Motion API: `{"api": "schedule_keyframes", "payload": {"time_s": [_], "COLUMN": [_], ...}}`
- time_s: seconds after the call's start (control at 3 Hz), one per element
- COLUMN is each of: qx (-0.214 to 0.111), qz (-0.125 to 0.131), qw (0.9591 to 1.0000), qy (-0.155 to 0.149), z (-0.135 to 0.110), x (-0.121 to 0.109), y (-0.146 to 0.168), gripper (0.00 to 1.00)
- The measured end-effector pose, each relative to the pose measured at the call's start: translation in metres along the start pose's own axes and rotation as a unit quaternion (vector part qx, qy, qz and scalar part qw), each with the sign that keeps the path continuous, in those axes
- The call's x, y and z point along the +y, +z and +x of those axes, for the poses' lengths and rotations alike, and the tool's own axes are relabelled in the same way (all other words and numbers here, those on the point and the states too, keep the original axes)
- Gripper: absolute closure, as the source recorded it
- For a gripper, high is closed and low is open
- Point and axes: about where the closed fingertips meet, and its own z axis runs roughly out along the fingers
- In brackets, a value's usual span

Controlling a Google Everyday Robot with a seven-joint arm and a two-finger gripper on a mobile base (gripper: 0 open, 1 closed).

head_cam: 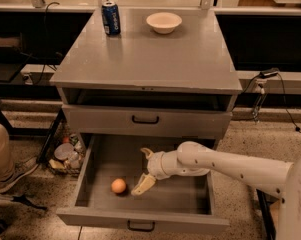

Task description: Pick orange from middle drawer and place on counter

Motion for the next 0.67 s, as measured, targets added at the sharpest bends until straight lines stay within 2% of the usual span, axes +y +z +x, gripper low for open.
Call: {"api": "schedule_keyframes", "payload": {"time_s": [0.33,0.67], "qx": [-0.014,-0.016], "qz": [-0.011,-0.026], "qw": [0.9998,0.9994], "qy": [-0.007,-0.016], "z": [0.009,0.018], "x": [0.002,0.010], "y": [0.035,0.066], "gripper": [0.00,0.00]}}
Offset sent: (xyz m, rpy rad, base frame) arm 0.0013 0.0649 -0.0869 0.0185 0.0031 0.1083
